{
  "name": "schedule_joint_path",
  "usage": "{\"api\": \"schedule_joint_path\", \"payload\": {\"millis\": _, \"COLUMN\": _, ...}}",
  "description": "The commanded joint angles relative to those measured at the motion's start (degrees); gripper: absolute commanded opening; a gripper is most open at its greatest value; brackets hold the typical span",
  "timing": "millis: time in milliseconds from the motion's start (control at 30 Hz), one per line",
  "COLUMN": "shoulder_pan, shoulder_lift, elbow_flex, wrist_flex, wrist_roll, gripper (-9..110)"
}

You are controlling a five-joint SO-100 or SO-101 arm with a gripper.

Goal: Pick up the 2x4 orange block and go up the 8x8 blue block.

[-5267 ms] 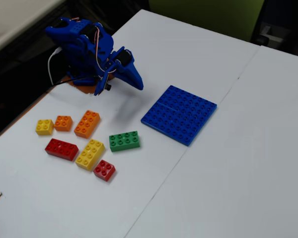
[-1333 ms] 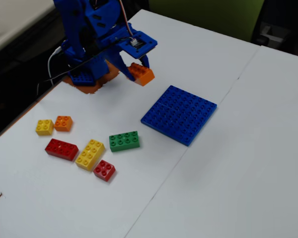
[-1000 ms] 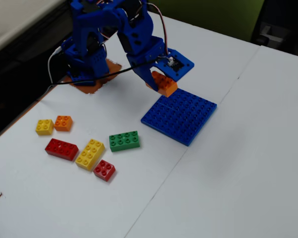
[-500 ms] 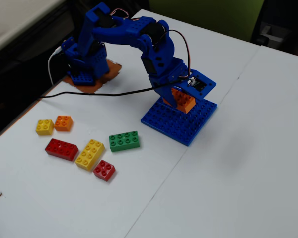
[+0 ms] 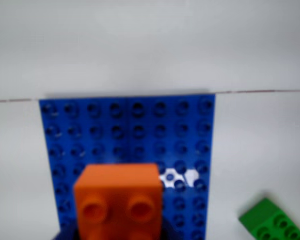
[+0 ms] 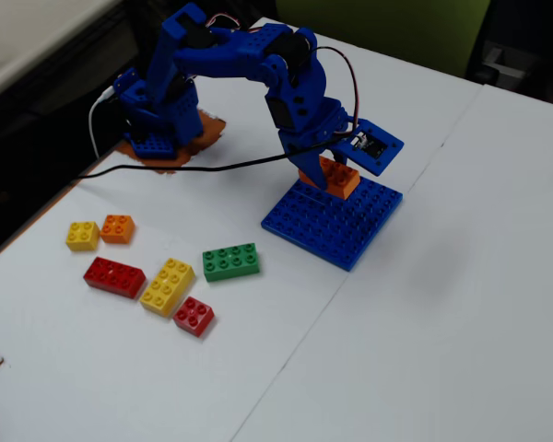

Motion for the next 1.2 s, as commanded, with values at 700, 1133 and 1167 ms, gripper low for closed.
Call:
{"api": "schedule_joint_path", "payload": {"millis": 700, "shoulder_pan": -1.1, "shoulder_lift": 4.9, "elbow_flex": -3.2, "wrist_flex": 0.1, "wrist_roll": -0.2, "gripper": 0}}
{"api": "schedule_joint_path", "payload": {"millis": 1133, "shoulder_pan": -1.3, "shoulder_lift": 4.9, "elbow_flex": -3.2, "wrist_flex": 0.7, "wrist_roll": -0.4, "gripper": 0}}
{"api": "schedule_joint_path", "payload": {"millis": 1167, "shoulder_pan": -1.3, "shoulder_lift": 4.9, "elbow_flex": -3.2, "wrist_flex": 0.7, "wrist_roll": -0.4, "gripper": 0}}
